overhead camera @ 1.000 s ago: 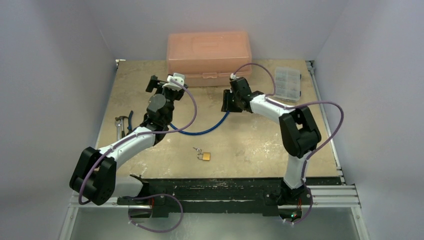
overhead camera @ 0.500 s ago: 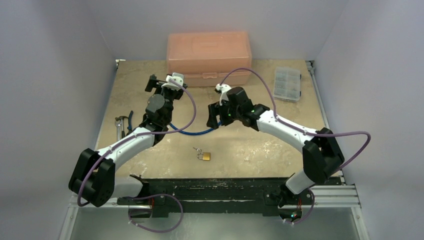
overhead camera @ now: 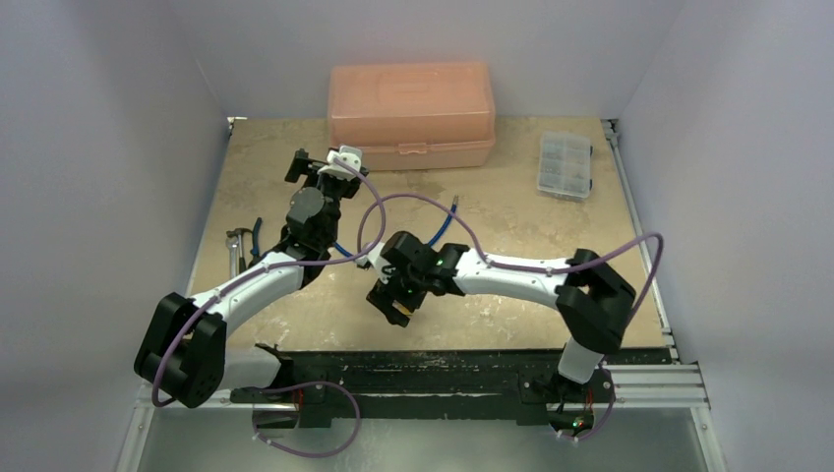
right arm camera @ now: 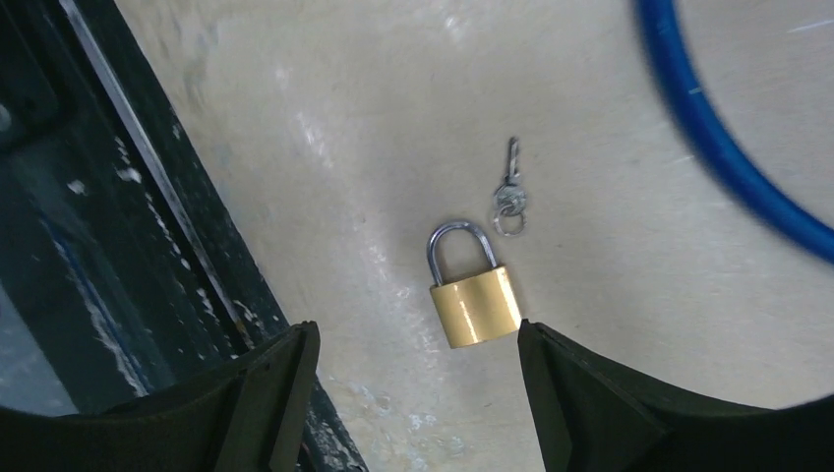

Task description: Unlock with the key

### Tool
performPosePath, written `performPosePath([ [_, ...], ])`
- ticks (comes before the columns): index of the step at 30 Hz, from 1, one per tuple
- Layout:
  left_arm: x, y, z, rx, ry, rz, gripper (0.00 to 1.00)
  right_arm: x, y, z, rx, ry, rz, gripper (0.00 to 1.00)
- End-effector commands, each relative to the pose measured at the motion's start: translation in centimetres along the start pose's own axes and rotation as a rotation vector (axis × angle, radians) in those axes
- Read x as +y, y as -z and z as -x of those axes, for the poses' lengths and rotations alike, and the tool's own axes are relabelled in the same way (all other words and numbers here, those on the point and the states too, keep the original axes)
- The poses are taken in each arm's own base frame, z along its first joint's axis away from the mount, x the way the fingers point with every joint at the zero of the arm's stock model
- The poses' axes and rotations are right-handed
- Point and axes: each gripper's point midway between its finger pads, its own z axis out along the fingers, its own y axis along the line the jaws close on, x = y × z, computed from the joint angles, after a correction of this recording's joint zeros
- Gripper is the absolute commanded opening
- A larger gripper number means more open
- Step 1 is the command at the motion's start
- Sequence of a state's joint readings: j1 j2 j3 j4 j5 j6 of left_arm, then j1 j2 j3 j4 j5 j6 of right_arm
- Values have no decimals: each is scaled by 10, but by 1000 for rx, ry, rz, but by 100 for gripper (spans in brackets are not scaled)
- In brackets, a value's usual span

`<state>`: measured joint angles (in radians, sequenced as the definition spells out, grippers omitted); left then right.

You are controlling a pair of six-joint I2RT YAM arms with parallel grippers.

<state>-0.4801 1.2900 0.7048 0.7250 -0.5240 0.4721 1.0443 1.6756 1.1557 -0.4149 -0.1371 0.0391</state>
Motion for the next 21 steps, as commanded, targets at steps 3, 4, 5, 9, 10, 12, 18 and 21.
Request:
performPosePath([
  [3,9,2,18,-61,18,18,90,-7,-18,-18,106,98,-55,83],
  [4,9,2,18,-62,17,18,90,-7,-20,-20,110,98,-56,83],
  [5,9,2,18,-62,17,18,90,-8,-23,-23,116,98,-62,84],
  [9,8,2,19,-67,22,11,89,-12,-31,-30,137,109,-103,84],
  [10,7,2,19,-68,22,7,89,-12,-33,-30,138,110,-107,84],
  [12,6,2,18,-66,22,5,89,-16,-36,-29,130,109,-128,84],
  [18,6,1,18,-66,23,5,89,-20,-47,-30,127,106,-147,79],
  [21,6,2,19,-69,26,5,89,-25,-51,-32,138,106,-175,70],
])
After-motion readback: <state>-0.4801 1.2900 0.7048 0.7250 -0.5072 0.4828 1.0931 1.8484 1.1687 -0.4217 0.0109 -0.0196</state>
